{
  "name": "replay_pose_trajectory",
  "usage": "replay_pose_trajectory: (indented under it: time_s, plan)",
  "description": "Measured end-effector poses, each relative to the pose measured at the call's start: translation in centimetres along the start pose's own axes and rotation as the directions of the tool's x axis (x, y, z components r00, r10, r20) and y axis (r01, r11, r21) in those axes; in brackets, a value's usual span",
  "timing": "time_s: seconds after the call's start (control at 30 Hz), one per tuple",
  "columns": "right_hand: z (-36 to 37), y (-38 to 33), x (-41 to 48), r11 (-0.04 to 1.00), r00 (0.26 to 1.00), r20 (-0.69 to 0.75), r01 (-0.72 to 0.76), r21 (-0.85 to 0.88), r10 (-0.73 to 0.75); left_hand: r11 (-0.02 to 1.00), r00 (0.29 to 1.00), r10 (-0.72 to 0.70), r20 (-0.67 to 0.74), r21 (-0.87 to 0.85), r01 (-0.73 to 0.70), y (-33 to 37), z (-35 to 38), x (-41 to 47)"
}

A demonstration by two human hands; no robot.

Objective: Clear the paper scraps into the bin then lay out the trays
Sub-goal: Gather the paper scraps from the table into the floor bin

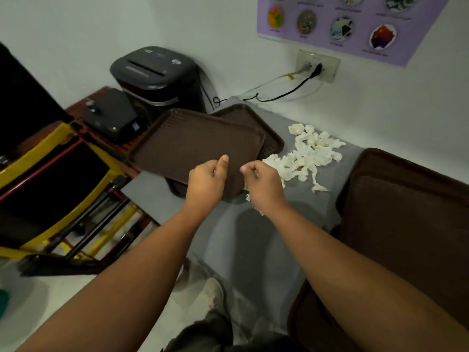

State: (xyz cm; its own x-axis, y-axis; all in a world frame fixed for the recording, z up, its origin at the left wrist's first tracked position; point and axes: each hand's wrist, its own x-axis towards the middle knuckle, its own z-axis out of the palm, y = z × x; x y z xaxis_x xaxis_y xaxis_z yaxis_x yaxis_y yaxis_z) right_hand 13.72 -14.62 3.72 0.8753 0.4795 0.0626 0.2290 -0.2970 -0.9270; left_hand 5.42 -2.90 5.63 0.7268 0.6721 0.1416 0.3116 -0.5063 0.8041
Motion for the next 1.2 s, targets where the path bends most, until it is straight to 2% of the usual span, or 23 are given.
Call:
replay_pose_trajectory:
  time_s: [0.13,0.27,0.47,0.63,0.77,0.9,1.0,1.2]
  plan:
    - [3.7,-2.2,-1.7,0.997,0.996,0.068,0.055,-0.058,-0.051,0.995,0.995,-0.07,-0.072,0.063,0.074,-2.6,-3.9,-2.5]
    - [7.6,-4.3,-3.3,0.987,0.973,0.199,0.135,-0.083,-0.116,0.978,0.981,-0.12,-0.155,0.149,0.143,-5.4,-7.8,-4.8]
    - [14.2,-5.3,-6.5,0.965,0.899,0.387,0.253,-0.077,-0.205,0.946,0.935,-0.258,-0.242,0.131,0.295,-11.0,-12.5,-8.2]
    - [20.4,-4.5,-8.8,0.936,0.832,0.503,0.333,-0.113,-0.235,0.912,0.911,-0.346,-0.225,0.145,0.382,-17.4,-15.2,-10.1]
    - [26.2,-2.3,-9.3,0.928,0.821,0.533,0.336,-0.161,-0.205,0.881,0.885,-0.4,-0.237,0.166,0.442,-23.3,-16.2,-10.5]
    - [32.3,1.1,-9.4,0.929,0.797,0.582,0.324,-0.182,-0.164,0.845,0.862,-0.478,-0.17,0.179,0.504,-30.8,-15.5,-10.8]
    - [36.7,4.5,-9.3,0.92,0.79,0.593,0.333,-0.204,-0.154,0.837,0.86,-0.497,-0.118,0.198,0.51,-36.8,-13.9,-11.0]
    - [43.7,13.1,-9.4,0.914,0.793,0.584,0.349,-0.205,-0.172,0.791,0.808,-0.584,-0.073,0.174,0.587,-48.6,-8.9,-11.5]
